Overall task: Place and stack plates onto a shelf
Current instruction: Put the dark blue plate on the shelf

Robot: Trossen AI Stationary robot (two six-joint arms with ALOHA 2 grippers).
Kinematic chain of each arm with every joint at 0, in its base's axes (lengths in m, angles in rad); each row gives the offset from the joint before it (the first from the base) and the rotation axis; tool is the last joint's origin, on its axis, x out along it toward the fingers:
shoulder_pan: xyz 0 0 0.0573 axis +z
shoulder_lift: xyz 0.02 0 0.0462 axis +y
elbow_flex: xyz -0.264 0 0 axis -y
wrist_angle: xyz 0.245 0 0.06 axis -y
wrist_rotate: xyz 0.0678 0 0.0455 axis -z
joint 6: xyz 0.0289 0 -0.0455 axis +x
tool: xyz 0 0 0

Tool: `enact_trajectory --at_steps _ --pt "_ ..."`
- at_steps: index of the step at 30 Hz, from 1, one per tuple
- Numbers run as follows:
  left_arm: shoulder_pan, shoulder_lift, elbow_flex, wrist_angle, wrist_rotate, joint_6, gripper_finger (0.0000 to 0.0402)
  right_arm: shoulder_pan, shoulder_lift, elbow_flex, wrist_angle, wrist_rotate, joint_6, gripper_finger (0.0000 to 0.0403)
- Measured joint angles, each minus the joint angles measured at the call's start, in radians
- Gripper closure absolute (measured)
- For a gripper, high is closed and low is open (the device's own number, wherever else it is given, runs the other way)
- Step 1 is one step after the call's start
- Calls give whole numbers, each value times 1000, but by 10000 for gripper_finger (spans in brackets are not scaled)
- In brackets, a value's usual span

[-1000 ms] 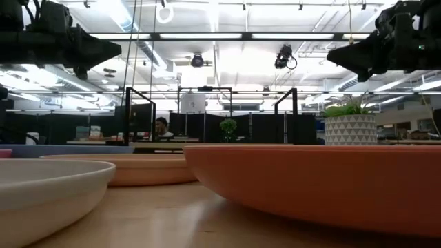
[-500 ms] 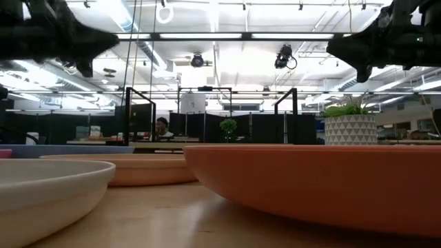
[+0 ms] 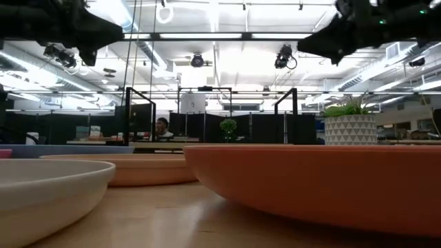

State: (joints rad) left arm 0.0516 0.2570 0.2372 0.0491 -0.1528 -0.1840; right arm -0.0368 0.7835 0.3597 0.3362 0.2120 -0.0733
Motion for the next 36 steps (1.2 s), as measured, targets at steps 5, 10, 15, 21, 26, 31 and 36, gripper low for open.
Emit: enact_trajectory --at_steps 5,10,15,21,26,31,36 --pt "-11 69 4 -3 0 -3 237 0 126 68 -8 -64 -34 319" --pt "-11 117 4 -3 1 9 204 13 225 150 -117 -78 -20 319" --pt "-12 137 4 -1 28 11 211 43 296 192 -123 -73 14 314" --pt "-12 143 5 -2 90 6 216 83 359 272 -181 -22 76 311" --pt "-22 143 6 -17 105 -6 216 133 389 355 -283 24 147 311" --pt "-53 171 6 -46 93 -6 217 185 408 413 -385 77 225 311" --pt "-79 213 15 -68 90 -4 217 240 435 451 -479 108 303 311"
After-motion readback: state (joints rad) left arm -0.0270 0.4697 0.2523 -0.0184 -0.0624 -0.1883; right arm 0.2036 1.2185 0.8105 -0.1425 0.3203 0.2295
